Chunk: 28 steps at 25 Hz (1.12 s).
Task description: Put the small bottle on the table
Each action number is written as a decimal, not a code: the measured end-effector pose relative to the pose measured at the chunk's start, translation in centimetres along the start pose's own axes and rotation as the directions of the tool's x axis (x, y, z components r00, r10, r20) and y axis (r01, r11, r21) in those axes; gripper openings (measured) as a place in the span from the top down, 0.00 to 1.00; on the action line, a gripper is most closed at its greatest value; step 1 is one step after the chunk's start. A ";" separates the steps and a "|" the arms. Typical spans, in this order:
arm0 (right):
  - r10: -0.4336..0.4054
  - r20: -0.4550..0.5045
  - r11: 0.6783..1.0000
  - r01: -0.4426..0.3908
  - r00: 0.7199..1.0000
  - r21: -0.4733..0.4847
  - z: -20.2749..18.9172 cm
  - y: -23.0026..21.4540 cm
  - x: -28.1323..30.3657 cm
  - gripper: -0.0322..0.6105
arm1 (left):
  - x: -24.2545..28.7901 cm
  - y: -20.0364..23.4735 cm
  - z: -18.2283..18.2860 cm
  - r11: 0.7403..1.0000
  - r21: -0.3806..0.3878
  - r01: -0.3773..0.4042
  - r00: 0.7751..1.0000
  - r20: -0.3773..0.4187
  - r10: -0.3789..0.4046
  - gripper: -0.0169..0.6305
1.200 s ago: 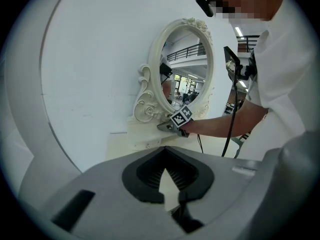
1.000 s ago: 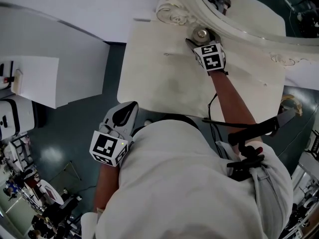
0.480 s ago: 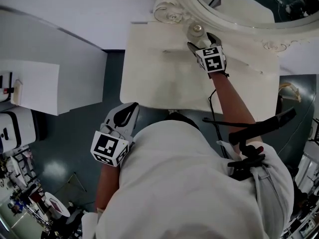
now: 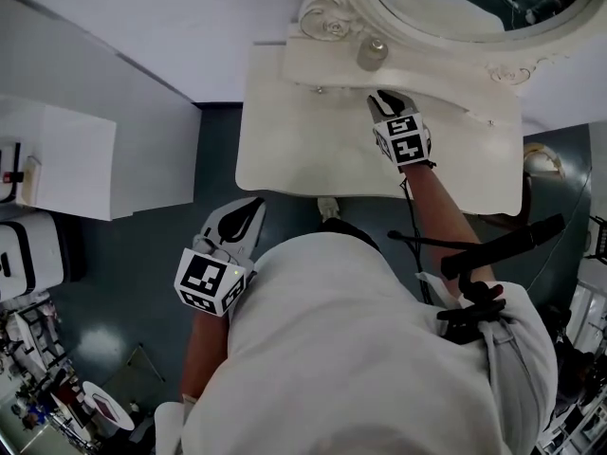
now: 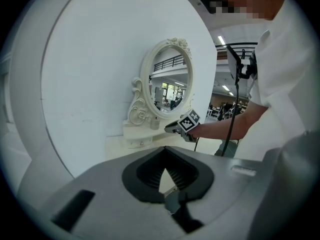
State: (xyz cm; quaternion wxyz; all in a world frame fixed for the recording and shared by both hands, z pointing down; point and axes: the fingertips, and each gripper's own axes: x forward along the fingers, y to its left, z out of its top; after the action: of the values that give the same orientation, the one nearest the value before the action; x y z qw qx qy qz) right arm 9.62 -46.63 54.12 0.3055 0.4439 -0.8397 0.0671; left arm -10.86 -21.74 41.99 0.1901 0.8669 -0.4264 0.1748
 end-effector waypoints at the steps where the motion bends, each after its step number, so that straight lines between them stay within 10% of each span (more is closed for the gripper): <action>1: 0.003 -0.002 1.000 -0.003 1.000 0.000 -0.2 1.0 -0.8 0.87 | -0.6 -0.1 -0.4 1.000 0.001 0.006 1.000 0.003 -0.006 0.97; 28: 0.230 -0.025 0.971 -0.231 0.973 -0.068 -3.7 30.1 -19.6 0.95 | -14.8 -4.5 -10.8 0.993 0.014 0.117 0.993 0.030 -0.118 0.97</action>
State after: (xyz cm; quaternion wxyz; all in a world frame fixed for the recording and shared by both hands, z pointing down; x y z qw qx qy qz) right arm -4.15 -13.43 50.64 0.3180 0.3317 -0.8849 0.0760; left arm -17.27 -4.07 43.63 0.1880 0.8942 -0.3765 0.1528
